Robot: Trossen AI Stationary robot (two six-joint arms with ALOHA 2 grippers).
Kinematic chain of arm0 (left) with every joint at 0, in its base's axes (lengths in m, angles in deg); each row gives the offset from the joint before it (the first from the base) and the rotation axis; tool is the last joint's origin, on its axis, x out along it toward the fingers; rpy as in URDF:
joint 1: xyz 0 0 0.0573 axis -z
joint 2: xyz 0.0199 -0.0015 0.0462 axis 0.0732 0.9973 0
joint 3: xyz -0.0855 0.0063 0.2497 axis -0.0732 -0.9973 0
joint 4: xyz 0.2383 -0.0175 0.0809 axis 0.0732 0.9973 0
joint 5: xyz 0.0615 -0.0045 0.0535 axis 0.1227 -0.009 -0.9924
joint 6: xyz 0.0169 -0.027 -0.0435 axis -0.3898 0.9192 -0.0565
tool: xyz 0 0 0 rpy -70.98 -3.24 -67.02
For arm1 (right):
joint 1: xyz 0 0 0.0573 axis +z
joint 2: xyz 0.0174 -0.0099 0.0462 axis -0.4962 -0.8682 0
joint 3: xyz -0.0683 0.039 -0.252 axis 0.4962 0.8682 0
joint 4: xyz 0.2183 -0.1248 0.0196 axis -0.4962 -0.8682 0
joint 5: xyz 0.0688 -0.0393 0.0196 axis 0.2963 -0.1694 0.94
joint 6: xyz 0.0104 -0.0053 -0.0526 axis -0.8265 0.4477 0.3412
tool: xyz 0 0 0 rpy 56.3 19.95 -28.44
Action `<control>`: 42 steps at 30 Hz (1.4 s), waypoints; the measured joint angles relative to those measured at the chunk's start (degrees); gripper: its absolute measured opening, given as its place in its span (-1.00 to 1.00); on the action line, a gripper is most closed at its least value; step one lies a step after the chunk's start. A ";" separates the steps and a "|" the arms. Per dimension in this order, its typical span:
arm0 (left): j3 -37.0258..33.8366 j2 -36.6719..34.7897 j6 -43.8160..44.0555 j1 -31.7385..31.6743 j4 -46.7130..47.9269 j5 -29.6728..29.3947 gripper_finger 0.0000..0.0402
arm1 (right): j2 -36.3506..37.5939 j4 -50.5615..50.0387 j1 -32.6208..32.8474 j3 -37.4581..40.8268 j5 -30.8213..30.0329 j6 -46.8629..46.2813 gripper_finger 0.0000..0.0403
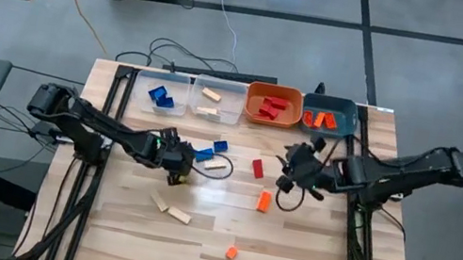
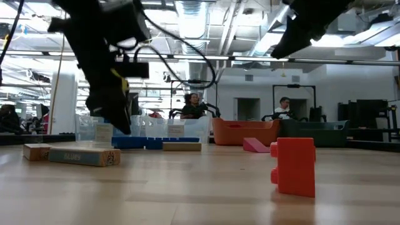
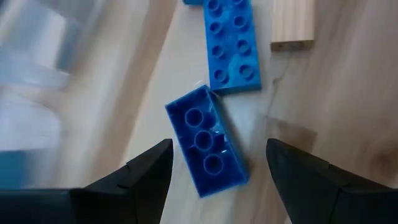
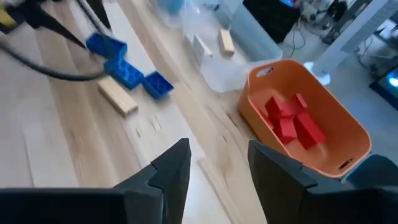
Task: Sort blocks
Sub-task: Put the blue game piece into the left transparent bin
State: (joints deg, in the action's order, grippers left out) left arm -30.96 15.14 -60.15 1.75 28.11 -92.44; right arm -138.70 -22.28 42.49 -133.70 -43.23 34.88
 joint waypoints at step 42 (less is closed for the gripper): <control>-2.48 -4.50 -6.83 -12.52 -6.48 17.89 -0.32 | 0.01 6.62 3.25 3.82 -2.04 -1.12 -0.05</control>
State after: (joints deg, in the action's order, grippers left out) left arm -33.44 10.64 -66.98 -10.77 21.63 -74.54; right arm -138.69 -15.65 45.74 -129.88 -45.27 33.77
